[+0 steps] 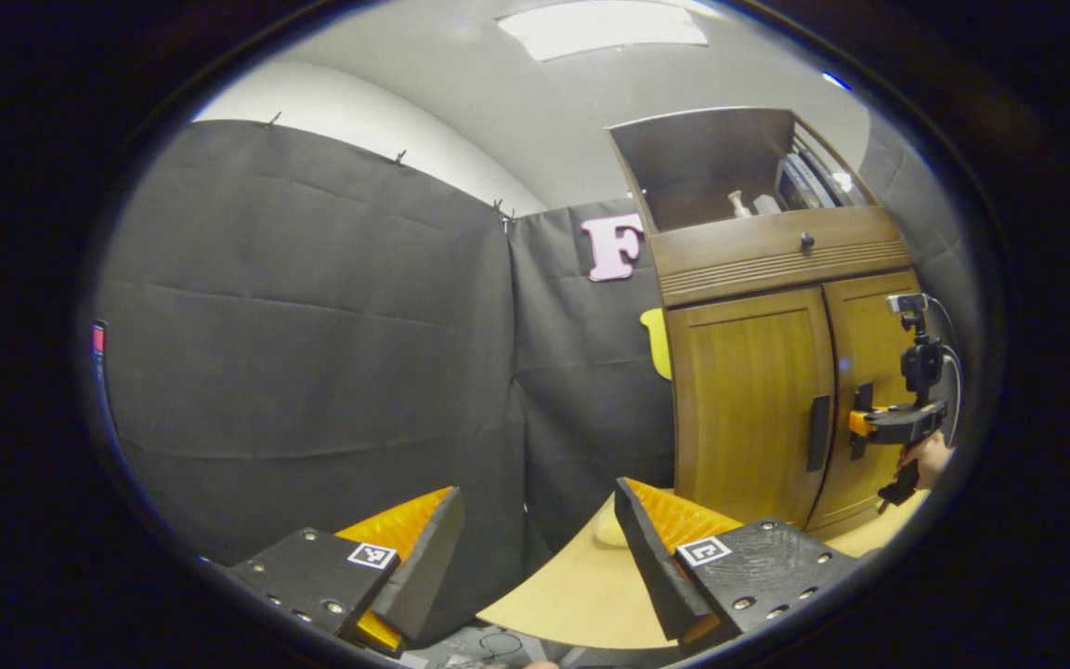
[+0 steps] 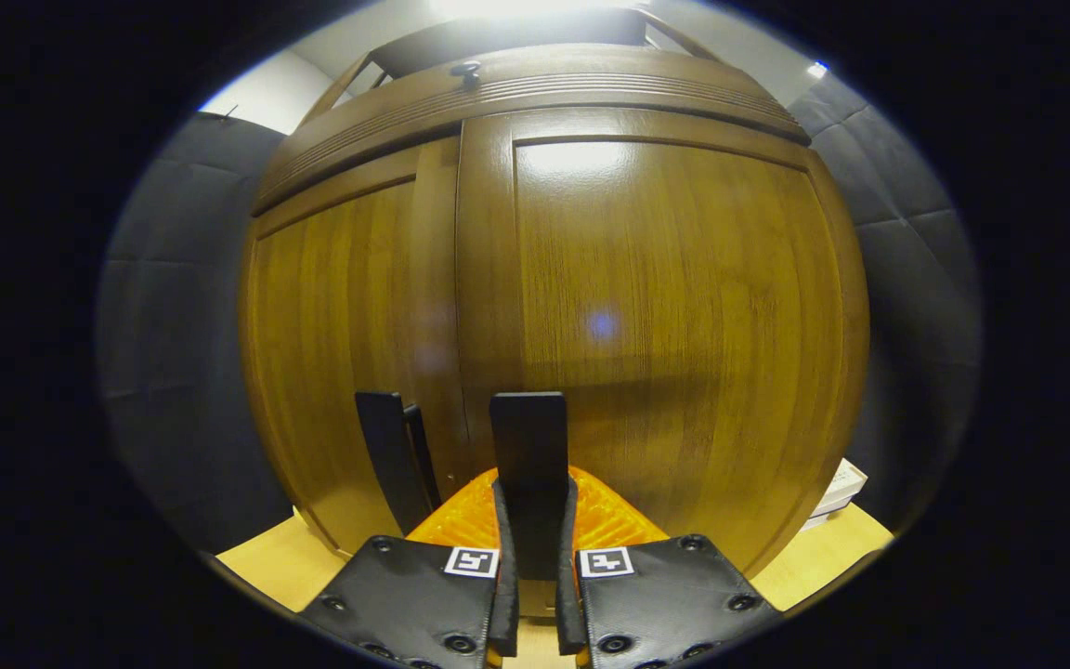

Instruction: Open the right door of the double-door shoe cabinet with the right hand, and open the left door with the left hand.

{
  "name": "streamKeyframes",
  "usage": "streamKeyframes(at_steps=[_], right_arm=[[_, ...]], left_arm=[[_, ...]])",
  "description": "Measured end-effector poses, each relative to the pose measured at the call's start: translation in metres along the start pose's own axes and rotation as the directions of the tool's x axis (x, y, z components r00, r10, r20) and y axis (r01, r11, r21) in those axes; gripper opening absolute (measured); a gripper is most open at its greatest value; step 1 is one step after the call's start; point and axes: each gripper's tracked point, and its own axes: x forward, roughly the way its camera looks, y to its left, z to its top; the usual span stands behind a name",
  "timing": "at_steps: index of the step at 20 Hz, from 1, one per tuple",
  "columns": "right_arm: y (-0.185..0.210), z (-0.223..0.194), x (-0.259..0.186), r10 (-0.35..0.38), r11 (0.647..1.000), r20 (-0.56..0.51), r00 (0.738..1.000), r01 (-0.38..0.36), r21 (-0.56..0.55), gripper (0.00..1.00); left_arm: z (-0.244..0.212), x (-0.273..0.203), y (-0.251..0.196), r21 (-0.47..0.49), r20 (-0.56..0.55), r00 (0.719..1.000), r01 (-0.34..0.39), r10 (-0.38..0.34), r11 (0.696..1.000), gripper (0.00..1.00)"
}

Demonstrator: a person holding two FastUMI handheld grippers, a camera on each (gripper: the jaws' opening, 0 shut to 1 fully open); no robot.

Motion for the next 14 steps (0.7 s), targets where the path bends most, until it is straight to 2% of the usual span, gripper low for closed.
streamKeyframes(at_steps=[2,6,7,8,9,10,11,12,14], right_arm=[[-0.001,0.001,-0.013,0.018,1.000,0.003,1.000,-0.018,0.004,0.14],[-0.003,-0.003,-0.038,0.045,0.999,-0.002,0.999,-0.045,0.009,0.14],[-0.005,-0.003,-0.045,0.049,0.999,-0.002,0.999,-0.049,0.012,0.18],[-0.006,-0.003,-0.053,0.050,0.999,-0.002,0.999,-0.050,0.014,0.14],[-0.009,-0.004,-0.062,0.051,0.999,-0.002,0.999,-0.051,0.018,0.18],[-0.012,-0.006,-0.070,0.054,0.998,-0.004,0.999,-0.054,0.020,0.14],[-0.015,-0.006,-0.079,0.054,0.998,-0.005,0.999,-0.054,0.022,0.18],[-0.018,-0.005,-0.086,0.057,0.998,-0.005,0.998,-0.056,0.023,0.14],[-0.025,-0.008,-0.101,0.056,0.998,-0.006,0.998,-0.056,0.025,0.14]], left_arm=[[0.002,-0.002,-0.003,-0.006,0.007,0.999,0.032,-0.032,0.999,0.95],[0.008,-0.008,-0.009,-0.012,0.025,0.994,0.103,-0.103,0.995,0.95],[0.008,-0.009,-0.011,-0.014,0.029,0.992,0.120,-0.120,0.993,0.95],[0.009,-0.010,-0.013,-0.016,0.031,0.990,0.136,-0.136,0.991,0.95],[0.009,-0.011,-0.014,-0.018,0.034,0.988,0.153,-0.152,0.988,0.95],[0.009,-0.012,-0.015,-0.017,0.033,0.985,0.173,-0.172,0.985,0.95],[0.006,-0.015,-0.016,-0.015,0.035,0.980,0.194,-0.194,0.981,0.95],[0.006,-0.016,-0.018,-0.017,0.039,0.977,0.212,-0.211,0.977,0.95],[0.005,-0.017,-0.022,-0.021,0.047,0.968,0.248,-0.247,0.969,0.95]])
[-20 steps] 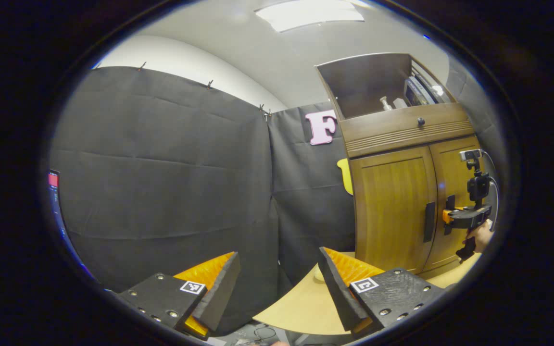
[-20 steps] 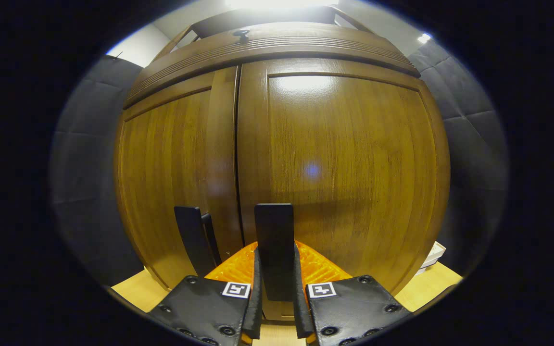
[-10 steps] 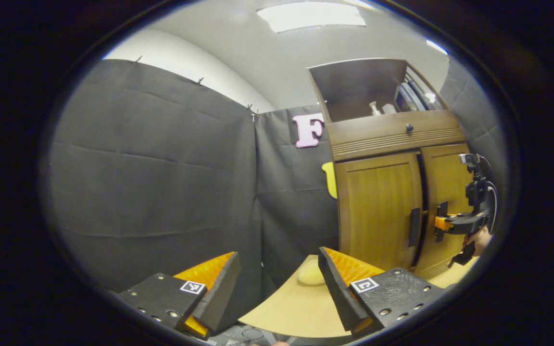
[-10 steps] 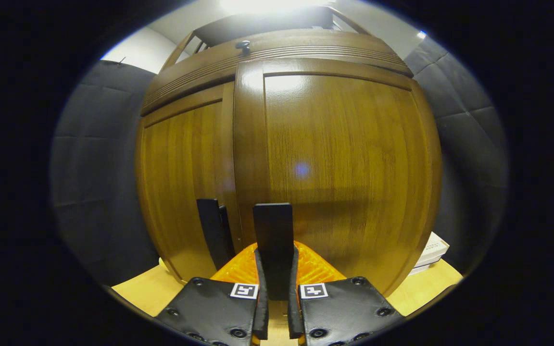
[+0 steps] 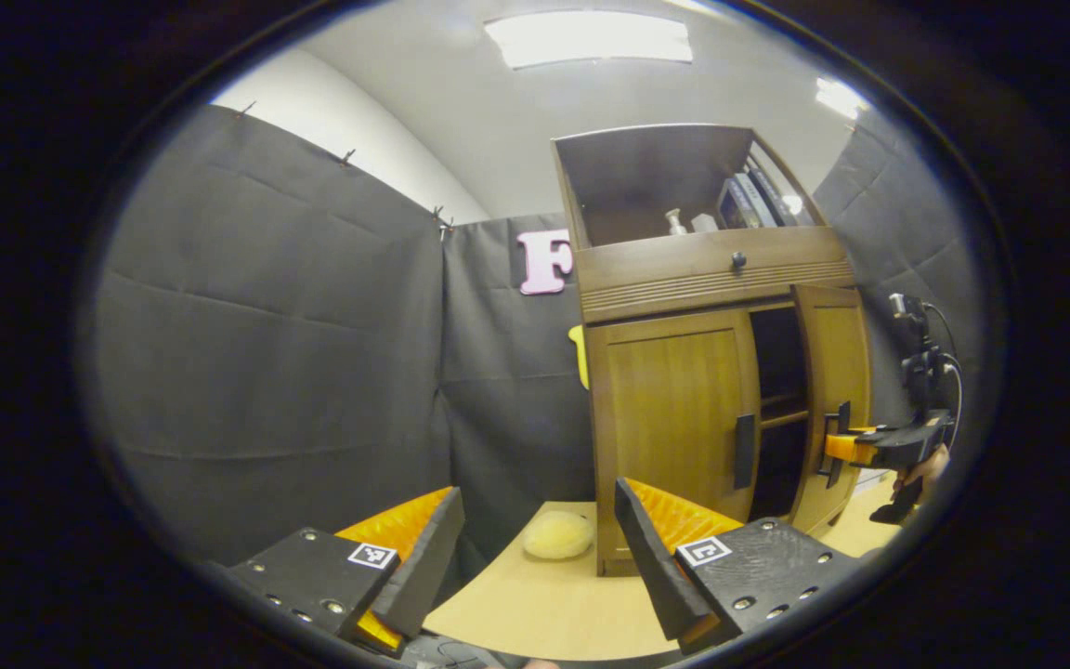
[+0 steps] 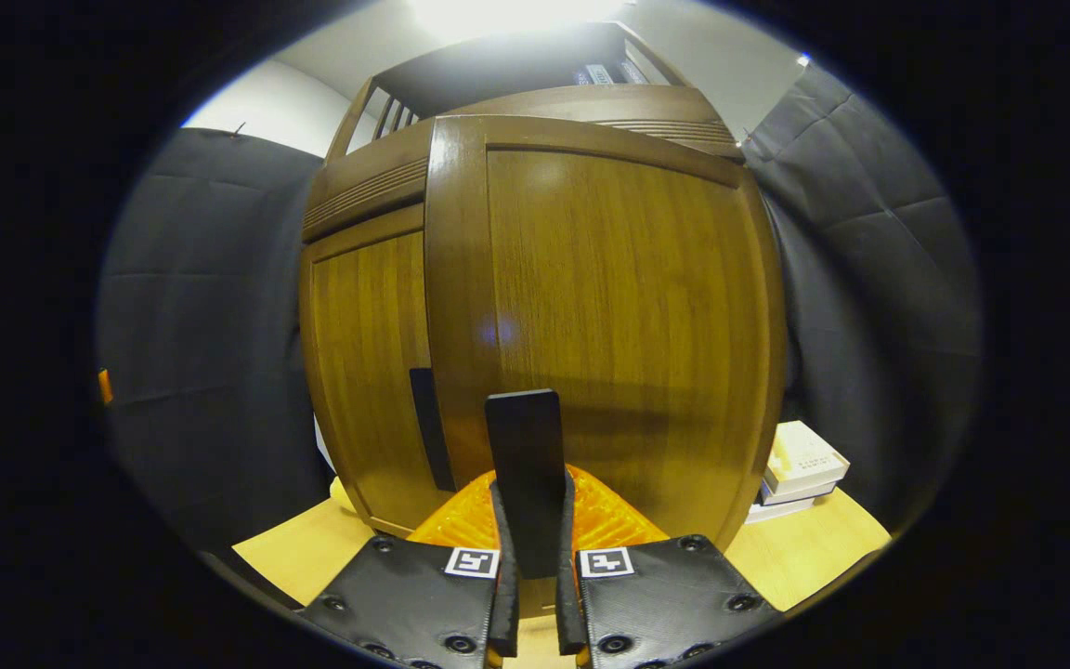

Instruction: Open the right door of the double-door shoe cabinet with the right hand, and open the left door with the left hand.

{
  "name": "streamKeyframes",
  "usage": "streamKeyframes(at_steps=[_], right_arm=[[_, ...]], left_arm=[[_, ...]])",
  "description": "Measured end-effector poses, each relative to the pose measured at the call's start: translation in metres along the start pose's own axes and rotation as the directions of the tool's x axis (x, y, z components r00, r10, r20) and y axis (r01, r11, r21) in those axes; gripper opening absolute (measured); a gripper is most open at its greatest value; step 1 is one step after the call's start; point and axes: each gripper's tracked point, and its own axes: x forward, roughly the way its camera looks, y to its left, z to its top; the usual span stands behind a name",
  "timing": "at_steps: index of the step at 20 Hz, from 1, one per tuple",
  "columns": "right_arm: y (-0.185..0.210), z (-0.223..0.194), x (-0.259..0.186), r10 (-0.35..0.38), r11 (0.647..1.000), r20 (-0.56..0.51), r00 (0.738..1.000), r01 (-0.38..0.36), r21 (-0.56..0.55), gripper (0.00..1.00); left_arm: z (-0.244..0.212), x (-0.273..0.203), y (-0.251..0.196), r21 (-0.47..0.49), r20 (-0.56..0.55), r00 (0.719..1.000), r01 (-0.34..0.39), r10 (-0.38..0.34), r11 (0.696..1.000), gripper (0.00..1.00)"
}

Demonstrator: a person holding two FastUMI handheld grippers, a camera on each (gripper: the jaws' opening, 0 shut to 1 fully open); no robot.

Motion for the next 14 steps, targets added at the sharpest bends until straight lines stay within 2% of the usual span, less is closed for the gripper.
streamKeyframes(at_steps=[4,5,6,8,9,14], right_arm=[[-0.016,-0.001,-0.030,-0.014,1.000,-0.007,1.000,0.014,-0.001,0.14],[-0.020,-0.001,-0.037,-0.017,1.000,-0.011,1.000,0.017,0.000,0.18],[-0.024,0.000,-0.044,-0.022,1.000,-0.017,1.000,0.022,0.000,0.14],[-0.033,-0.001,-0.053,-0.033,0.999,-0.028,0.999,0.033,-0.002,0.18],[-0.037,-0.002,-0.058,-0.041,0.999,-0.032,0.999,0.041,-0.003,0.14],[-0.062,0.001,-0.084,-0.084,0.996,-0.044,0.995,0.084,-0.002,0.15]], left_arm=[[0.005,-0.005,-0.010,-0.012,0.009,0.997,0.073,-0.073,0.997,0.95],[0.007,-0.005,-0.014,-0.016,0.015,0.996,0.091,-0.091,0.996,0.95],[0.006,-0.001,-0.023,-0.022,0.018,0.994,0.111,-0.110,0.994,0.95],[0.004,0.006,-0.047,-0.032,0.020,0.989,0.149,-0.149,0.988,0.95],[0.002,0.006,-0.047,-0.036,0.023,0.986,0.168,-0.167,0.985,0.95],[0.006,0.015,-0.083,-0.051,0.035,0.970,0.241,-0.240,0.969,0.95]])
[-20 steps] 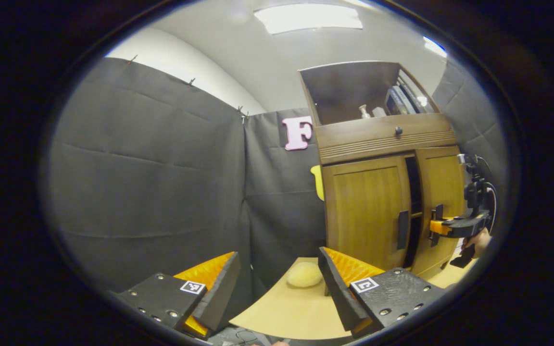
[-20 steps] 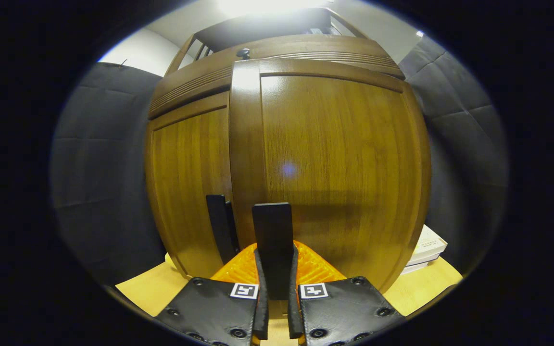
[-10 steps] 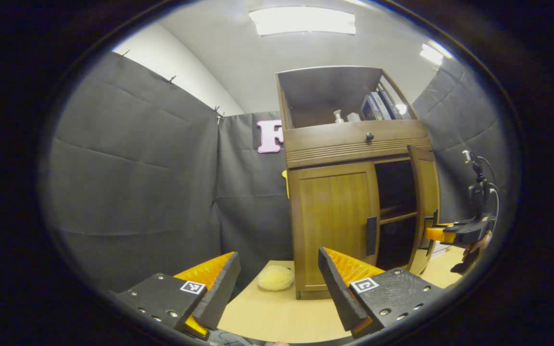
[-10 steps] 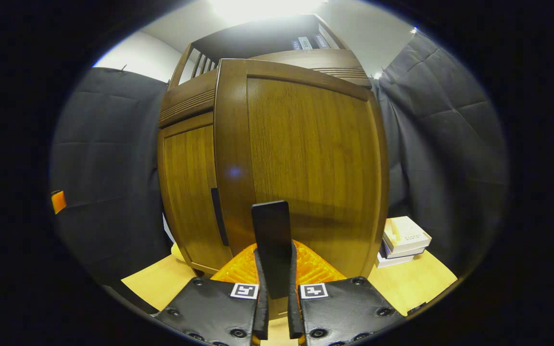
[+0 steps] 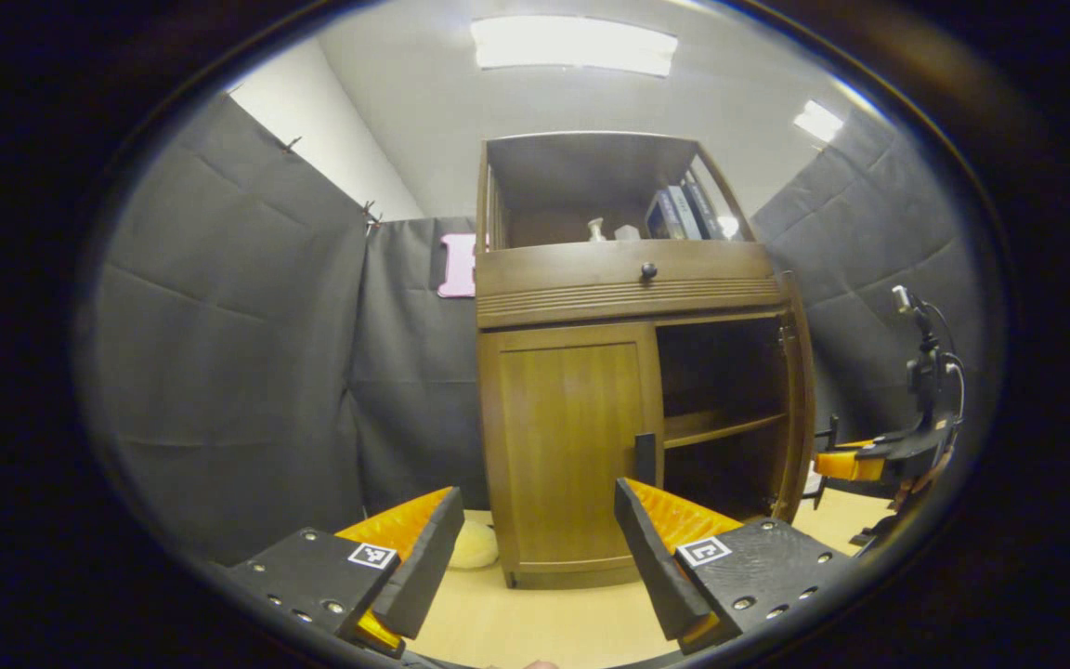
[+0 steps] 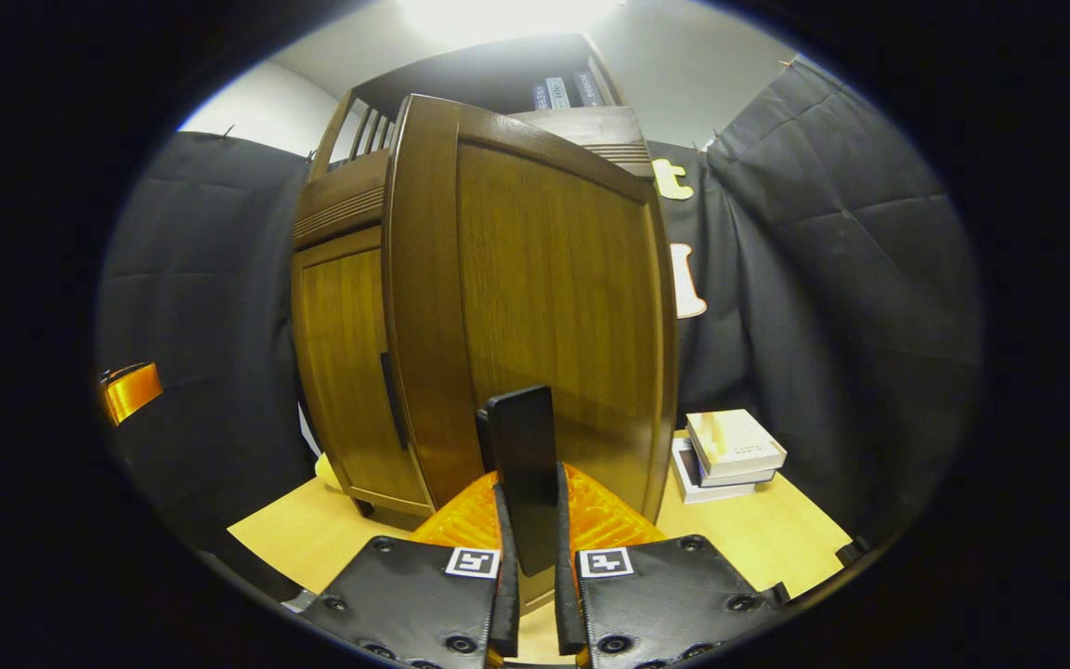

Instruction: Open the right door of the double-door shoe cabinet with the right hand, and open the left door with the left hand.

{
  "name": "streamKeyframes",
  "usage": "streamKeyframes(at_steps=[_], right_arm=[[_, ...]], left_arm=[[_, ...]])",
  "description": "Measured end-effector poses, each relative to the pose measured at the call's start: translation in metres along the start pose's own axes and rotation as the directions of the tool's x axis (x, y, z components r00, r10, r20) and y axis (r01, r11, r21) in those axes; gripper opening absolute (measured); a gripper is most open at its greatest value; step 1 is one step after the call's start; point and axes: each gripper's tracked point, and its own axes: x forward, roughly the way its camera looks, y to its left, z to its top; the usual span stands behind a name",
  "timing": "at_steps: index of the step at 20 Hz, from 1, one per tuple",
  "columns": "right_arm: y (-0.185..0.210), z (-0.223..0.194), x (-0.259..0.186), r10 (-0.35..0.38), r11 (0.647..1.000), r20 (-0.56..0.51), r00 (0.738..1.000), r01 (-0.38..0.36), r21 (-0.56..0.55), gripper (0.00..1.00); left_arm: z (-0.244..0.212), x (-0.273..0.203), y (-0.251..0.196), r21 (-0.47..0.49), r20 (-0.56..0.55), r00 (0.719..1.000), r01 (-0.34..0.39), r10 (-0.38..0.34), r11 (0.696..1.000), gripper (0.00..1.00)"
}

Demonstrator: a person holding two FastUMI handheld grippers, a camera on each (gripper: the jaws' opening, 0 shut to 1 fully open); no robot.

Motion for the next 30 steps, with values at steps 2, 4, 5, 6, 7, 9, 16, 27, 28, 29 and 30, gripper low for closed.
streamKeyframes(at_steps=[2,4,5,6,7,9,16,27,28,29,30], right_arm=[[-0.012,0.000,-0.008,-0.012,1.000,-0.006,1.000,0.012,0.002,0.17],[-0.024,-0.001,-0.015,-0.029,1.000,-0.009,1.000,0.029,0.003,0.14],[-0.029,0.000,-0.018,-0.036,0.999,-0.012,0.999,0.036,0.005,0.14],[-0.034,0.000,-0.021,-0.041,0.999,-0.011,0.999,0.041,0.009,0.17],[-0.040,0.000,-0.023,-0.045,0.999,-0.014,0.999,0.045,0.011,0.17],[-0.051,0.000,-0.025,-0.055,0.998,-0.015,0.998,0.055,0.007,0.17],[-0.090,-0.006,-0.029,-0.080,0.997,-0.032,0.996,0.081,0.019,0.16],[-0.147,-0.008,-0.048,-0.143,0.990,-0.041,0.989,0.142,-0.005,0.10],[-0.151,-0.007,-0.055,-0.161,0.987,-0.034,0.986,0.161,-0.006,0.00],[-0.152,-0.005,-0.059,-0.168,0.986,-0.023,0.985,0.169,0.007,0.00],[-0.153,0.001,-0.066,-0.172,0.985,-0.009,0.985,0.172,0.029,0.00]], left_arm=[[-0.002,0.003,-0.011,-0.010,-0.003,1.000,0.023,-0.023,1.000,0.95],[-0.002,0.005,-0.022,-0.019,-0.005,0.999,0.043,-0.044,0.999,0.95],[-0.003,0.006,-0.028,-0.022,-0.005,0.999,0.054,-0.054,0.998,0.95],[-0.004,0.009,-0.034,-0.025,-0.005,0.998,0.065,-0.065,0.998,0.95],[-0.003,0.010,-0.041,-0.027,-0.006,0.997,0.075,-0.075,0.997,0.95],[-0.005,0.014,-0.051,-0.032,-0.006,0.996,0.093,-0.093,0.995,0.95],[-0.005,0.027,-0.086,-0.020,-0.007,0.991,0.135,-0.135,0.991,0.95],[-0.014,0.059,-0.124,-0.016,-0.027,0.985,0.172,-0.172,0.985,0.95],[-0.015,0.064,-0.127,-0.017,-0.029,0.984,0.174,-0.175,0.985,0.95],[-0.018,0.069,-0.129,-0.019,-0.031,0.984,0.175,-0.176,0.984,0.95],[-0.021,0.074,-0.131,-0.021,-0.036,0.983,0.178,-0.178,0.984,0.95]])
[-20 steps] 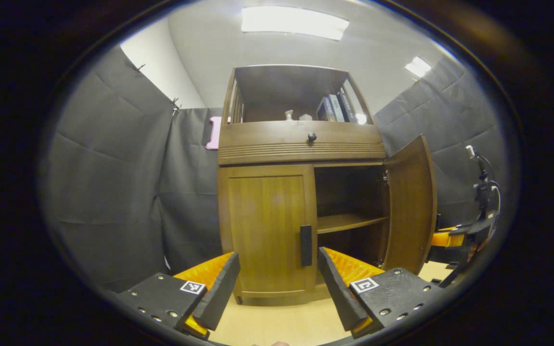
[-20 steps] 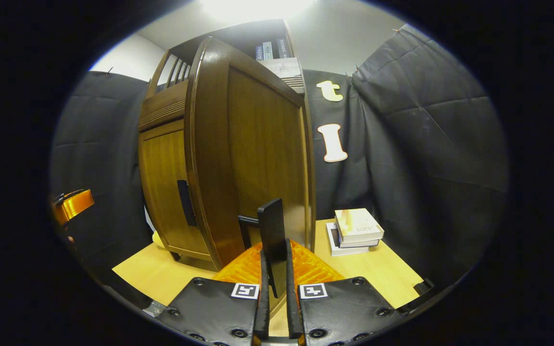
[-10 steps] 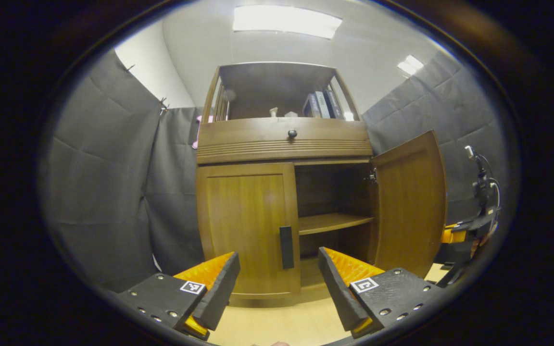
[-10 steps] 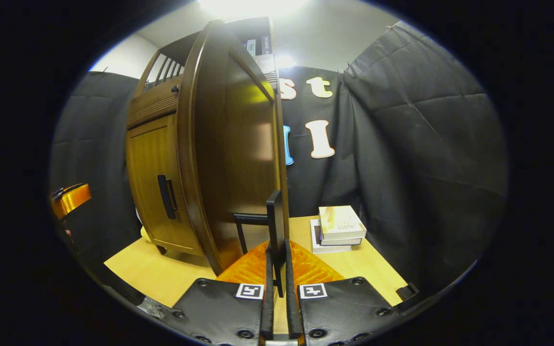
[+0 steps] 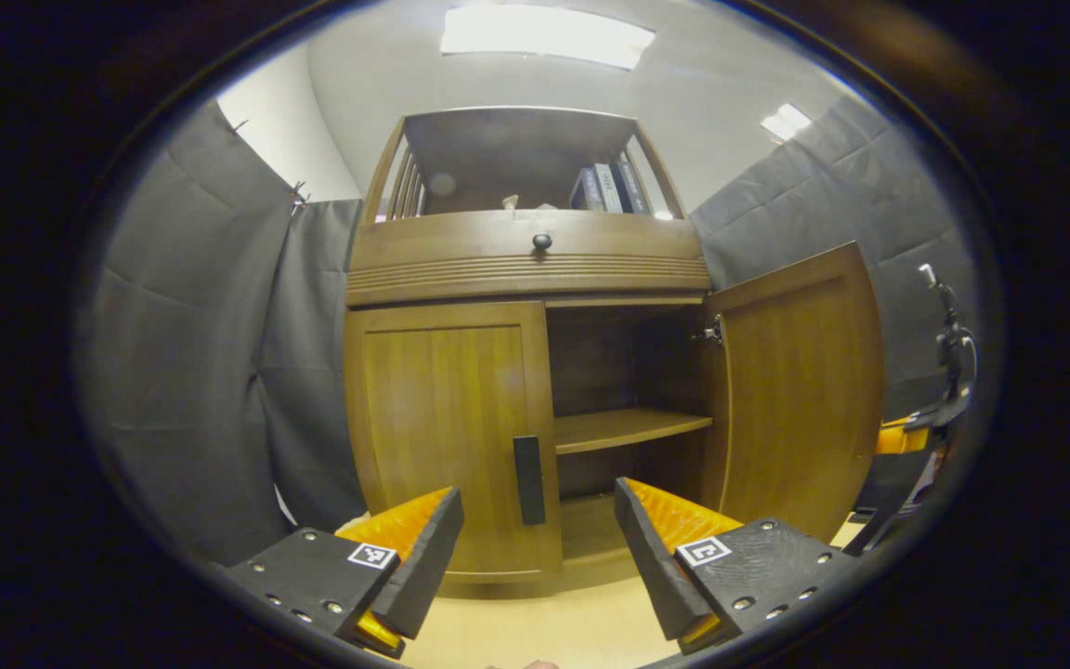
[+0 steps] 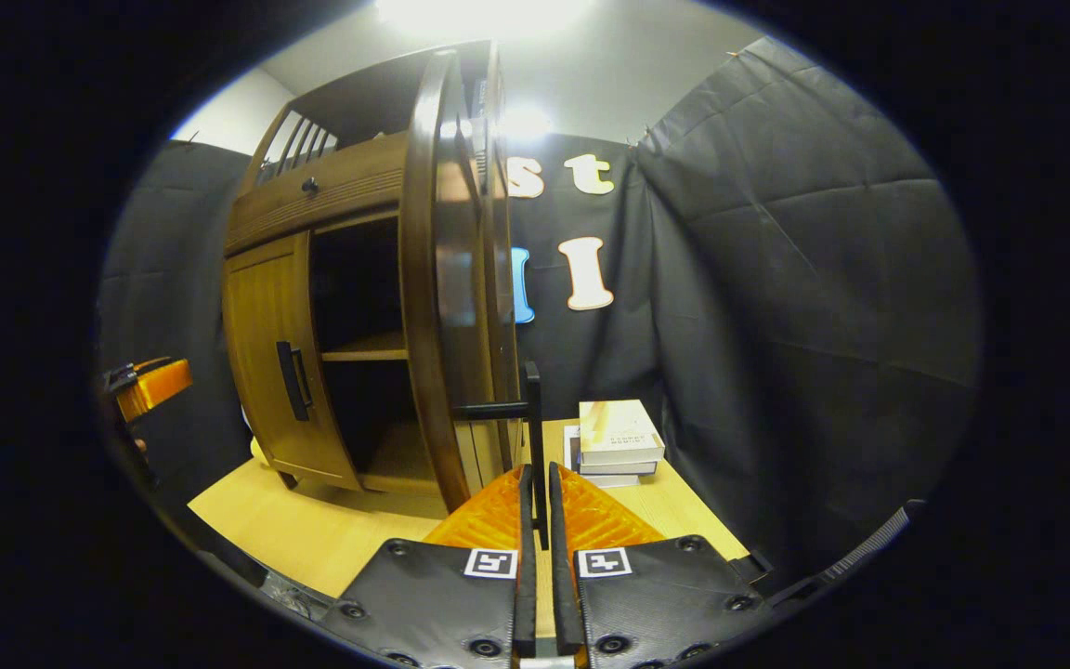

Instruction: Open the right door of the double-door shoe cabinet with the right hand, and open the left door with the left hand.

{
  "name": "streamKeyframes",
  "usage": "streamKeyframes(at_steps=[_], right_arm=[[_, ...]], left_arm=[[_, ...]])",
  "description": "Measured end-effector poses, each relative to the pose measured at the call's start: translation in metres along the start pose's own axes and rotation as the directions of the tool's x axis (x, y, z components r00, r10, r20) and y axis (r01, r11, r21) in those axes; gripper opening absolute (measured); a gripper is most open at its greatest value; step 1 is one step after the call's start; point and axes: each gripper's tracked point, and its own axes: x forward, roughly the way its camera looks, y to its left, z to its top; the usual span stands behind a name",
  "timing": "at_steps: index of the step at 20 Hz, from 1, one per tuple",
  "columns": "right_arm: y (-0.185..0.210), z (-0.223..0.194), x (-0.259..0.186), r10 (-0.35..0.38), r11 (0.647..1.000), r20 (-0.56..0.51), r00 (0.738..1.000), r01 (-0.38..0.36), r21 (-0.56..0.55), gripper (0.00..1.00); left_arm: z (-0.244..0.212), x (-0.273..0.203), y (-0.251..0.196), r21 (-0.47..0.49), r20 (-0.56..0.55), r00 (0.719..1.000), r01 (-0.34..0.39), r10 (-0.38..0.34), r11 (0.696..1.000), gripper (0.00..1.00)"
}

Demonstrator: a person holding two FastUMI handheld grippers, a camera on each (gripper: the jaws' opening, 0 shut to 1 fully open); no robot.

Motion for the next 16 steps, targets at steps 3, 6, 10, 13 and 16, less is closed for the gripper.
streamKeyframes(at_steps=[3,6,10,13,16], right_arm=[[-0.018,0.017,-0.022,-0.068,0.998,0.056,0.996,0.068,0.017,0.11],[-0.022,0.029,-0.047,-0.108,0.994,0.119,0.987,0.107,0.013,0.52],[-0.035,0.046,-0.070,-0.194,0.981,0.179,0.965,0.193,0.021,0.97],[-0.034,0.048,-0.077,-0.199,0.980,0.181,0.963,0.199,0.019,0.92],[-0.036,0.042,-0.084,-0.204,0.978,0.178,0.963,0.209,-0.005,0.92]], left_arm=[[-0.004,0.020,0.001,-0.004,-0.006,1.000,-0.003,0.003,1.000,0.94],[-0.011,0.046,0.004,-0.008,-0.008,1.000,-0.013,0.013,1.000,0.93],[-0.029,0.082,0.007,0.008,-0.013,0.999,-0.039,0.039,0.999,0.93],[-0.041,0.109,0.009,0.015,-0.013,0.998,-0.059,0.060,0.998,0.95],[-0.047,0.140,0.013,-0.012,-0.011,0.998,-0.069,0.069,0.998,0.95]])
